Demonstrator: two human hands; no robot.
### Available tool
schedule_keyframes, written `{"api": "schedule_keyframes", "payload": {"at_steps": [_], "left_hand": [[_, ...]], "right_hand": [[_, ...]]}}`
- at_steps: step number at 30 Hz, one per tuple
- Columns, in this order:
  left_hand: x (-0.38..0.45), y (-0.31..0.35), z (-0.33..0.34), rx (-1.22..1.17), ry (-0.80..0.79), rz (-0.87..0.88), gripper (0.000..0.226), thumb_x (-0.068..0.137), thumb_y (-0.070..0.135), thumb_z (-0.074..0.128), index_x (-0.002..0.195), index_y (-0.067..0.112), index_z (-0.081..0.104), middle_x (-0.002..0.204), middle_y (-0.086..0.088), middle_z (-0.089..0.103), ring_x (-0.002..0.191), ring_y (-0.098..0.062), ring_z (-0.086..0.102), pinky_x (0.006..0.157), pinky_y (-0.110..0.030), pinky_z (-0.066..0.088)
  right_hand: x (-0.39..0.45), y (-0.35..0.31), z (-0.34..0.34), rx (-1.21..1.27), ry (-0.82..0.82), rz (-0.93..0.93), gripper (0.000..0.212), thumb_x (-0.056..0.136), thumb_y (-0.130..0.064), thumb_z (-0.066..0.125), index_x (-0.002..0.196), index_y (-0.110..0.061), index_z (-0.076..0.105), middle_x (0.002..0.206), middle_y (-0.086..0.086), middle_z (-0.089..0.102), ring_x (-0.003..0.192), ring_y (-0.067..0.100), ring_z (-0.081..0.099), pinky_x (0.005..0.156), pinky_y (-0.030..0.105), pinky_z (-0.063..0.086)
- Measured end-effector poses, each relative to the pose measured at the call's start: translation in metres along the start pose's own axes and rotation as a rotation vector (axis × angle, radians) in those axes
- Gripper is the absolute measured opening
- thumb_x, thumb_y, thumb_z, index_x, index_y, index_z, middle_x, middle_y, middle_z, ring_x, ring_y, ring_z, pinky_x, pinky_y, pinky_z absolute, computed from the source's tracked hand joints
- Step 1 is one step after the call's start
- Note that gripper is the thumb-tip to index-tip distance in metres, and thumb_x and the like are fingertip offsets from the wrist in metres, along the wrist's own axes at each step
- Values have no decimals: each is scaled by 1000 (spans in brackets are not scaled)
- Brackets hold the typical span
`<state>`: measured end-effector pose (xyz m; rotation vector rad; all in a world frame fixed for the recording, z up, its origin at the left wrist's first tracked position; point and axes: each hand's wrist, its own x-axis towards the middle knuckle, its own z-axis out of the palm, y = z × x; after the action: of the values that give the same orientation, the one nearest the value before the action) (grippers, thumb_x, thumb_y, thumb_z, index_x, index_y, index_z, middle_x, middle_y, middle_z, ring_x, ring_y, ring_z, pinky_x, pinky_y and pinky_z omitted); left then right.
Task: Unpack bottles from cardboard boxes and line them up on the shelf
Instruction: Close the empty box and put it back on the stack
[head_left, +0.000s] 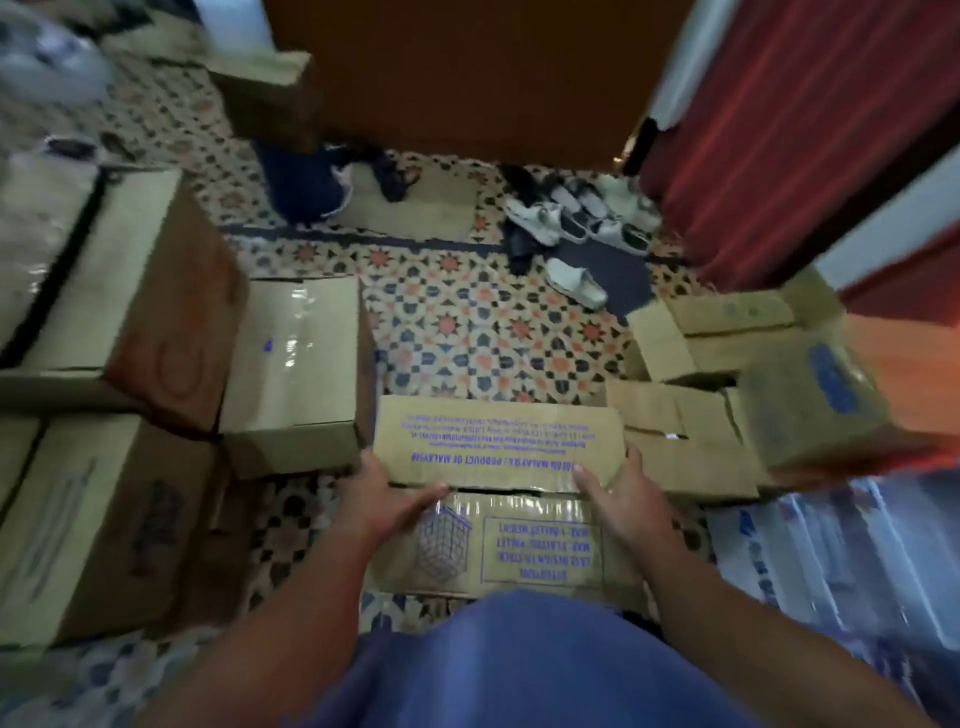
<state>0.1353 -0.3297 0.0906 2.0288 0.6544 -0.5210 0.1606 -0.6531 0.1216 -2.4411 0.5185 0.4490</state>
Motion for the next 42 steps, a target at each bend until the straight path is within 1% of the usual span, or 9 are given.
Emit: {"api": "schedule_keyframes", "payload": {"at_steps": [5, 12, 17, 23, 28, 31, 36, 39, 42], "left_hand": [[22, -6, -27, -129, 219, -196, 91, 61, 59, 92, 122, 18, 39, 125, -6, 63, 112, -28, 62, 82, -32, 45], [7, -30, -49, -412, 580, -488, 106, 55, 64, 93, 133, 17, 37, 134, -8, 62, 118, -29, 61, 90, -39, 51], [-36, -67, -41, -632, 729, -697, 126, 51, 78, 85, 144, 17, 26, 132, -4, 65, 114, -31, 64, 88, -43, 54], [-81, -132, -28, -784, 879, -871, 147, 28, 97, 72, 144, 17, 30, 138, -8, 54, 123, -32, 56, 100, -52, 52], [-93, -185, -40, -881, 886, -968, 121, 53, 67, 91, 145, 14, 33, 141, -12, 48, 127, -35, 52, 104, -53, 49], [-87, -224, -39, -962, 908, -965, 148, 37, 83, 84, 154, 22, 18, 150, -10, 46, 136, -35, 47, 110, -58, 44], [-58, -275, -29, -955, 767, -887, 148, 59, 74, 85, 152, 49, -28, 166, -17, 23, 153, -39, 19, 121, -59, 26], [-31, -322, -4, -940, 669, -888, 151, 46, 74, 90, 137, 71, -30, 163, -25, 24, 150, -41, 28, 117, -58, 34], [4, -360, 12, -948, 603, -949, 146, 65, 43, 94, 145, 62, -26, 164, -31, 11, 153, -42, 17, 121, -52, 27]], "right_hand": [[88, -96, 23, -145, -226, -202, 102, 82, -75, 59, 157, -16, 21, 135, 14, 61, 120, 36, 61, 103, 47, 49], [151, -231, 83, -351, -539, -635, 97, 84, -79, 52, 155, -25, 16, 135, 6, 62, 116, 29, 63, 100, 46, 51], [127, -294, 152, -539, -753, -840, 80, 90, -66, 58, 149, -20, 32, 132, 5, 63, 113, 25, 63, 86, 37, 52], [61, -329, 232, -690, -893, -1054, 98, 85, -73, 58, 157, -32, 5, 141, 10, 58, 126, 35, 57, 102, 54, 48], [9, -338, 283, -710, -1008, -1176, 120, 70, -79, 68, 150, -58, -19, 153, 13, 45, 135, 38, 50, 101, 59, 48], [-5, -344, 320, -861, -1062, -1190, 128, 56, -85, 73, 150, -62, -11, 161, 16, 29, 141, 43, 41, 108, 62, 42], [-11, -344, 394, -1085, -1092, -1132, 133, 71, -44, 89, 154, -54, -15, 161, 17, 20, 144, 43, 32, 115, 56, 29], [3, -330, 455, -1134, -1151, -1096, 134, 72, -37, 90, 151, -57, -17, 156, 19, 23, 142, 45, 34, 112, 60, 34], [29, -306, 523, -1185, -1159, -1117, 135, 74, -38, 89, 150, -59, -20, 156, 20, 23, 140, 46, 38, 109, 57, 38]]}}
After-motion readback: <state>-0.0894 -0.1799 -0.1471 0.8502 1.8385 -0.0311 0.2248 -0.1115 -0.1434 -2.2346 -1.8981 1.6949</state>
